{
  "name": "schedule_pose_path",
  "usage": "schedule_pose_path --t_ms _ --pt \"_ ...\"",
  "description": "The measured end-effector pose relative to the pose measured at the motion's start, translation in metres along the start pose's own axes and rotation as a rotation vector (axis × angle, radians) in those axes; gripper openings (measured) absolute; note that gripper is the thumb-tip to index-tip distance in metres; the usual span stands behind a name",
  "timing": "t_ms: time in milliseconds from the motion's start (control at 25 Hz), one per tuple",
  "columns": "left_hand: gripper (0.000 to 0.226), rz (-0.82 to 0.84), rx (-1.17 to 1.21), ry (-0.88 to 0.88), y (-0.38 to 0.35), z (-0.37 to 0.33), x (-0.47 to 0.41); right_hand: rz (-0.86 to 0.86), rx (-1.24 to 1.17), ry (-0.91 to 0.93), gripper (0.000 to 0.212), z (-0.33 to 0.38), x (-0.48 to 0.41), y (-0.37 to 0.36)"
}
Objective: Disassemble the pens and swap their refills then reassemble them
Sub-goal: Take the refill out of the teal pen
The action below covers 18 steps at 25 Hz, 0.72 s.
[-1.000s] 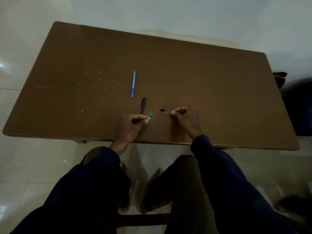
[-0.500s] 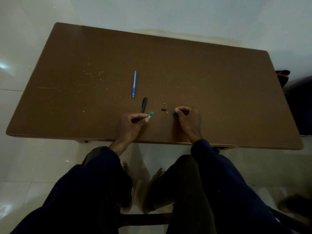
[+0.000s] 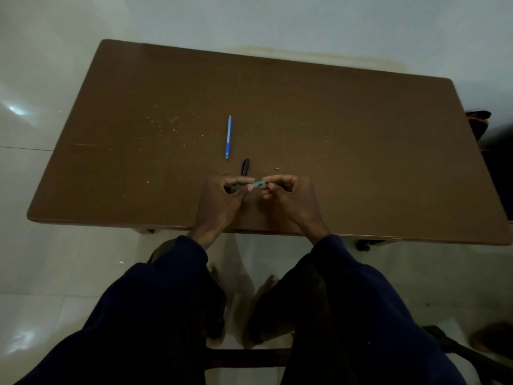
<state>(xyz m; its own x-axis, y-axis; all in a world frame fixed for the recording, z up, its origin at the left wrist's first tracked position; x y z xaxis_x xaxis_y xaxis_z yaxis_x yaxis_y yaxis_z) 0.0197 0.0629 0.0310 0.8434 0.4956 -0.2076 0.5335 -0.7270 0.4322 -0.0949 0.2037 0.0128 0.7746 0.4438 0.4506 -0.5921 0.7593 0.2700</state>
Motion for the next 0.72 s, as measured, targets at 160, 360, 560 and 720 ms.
schedule_pose_path --t_ms 160,360,560,720 --pt "0.018 -0.017 -0.078 -0.085 0.002 -0.006 -0.009 0.05 -0.058 0.001 0.024 0.003 -0.005 -0.004" --pt "0.019 0.023 -0.126 -0.121 -0.002 -0.012 -0.013 0.075 -0.052 -0.006 0.029 0.004 -0.007 -0.006" --pt "0.02 0.05 -0.153 -0.101 0.001 -0.013 -0.015 0.055 -0.025 -0.001 0.02 0.005 -0.007 -0.002" --pt "0.021 0.069 -0.155 -0.081 0.002 -0.014 -0.016 0.056 -0.01 -0.025 0.017 0.004 -0.007 -0.002"
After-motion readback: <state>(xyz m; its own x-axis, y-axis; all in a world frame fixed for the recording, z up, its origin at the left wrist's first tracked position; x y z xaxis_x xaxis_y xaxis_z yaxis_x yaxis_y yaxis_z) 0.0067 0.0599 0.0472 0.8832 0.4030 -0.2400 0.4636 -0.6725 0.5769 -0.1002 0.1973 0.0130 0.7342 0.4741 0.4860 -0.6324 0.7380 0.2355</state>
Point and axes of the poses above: each hand's wrist, its own x-axis away from the middle knuckle, its own y-axis out of the back of the hand, z = x × y, the point moved 3 cm from there along -x, towards the middle knuckle, and after that the axes turned 14 degrees about -y, right-handed, at the moved point
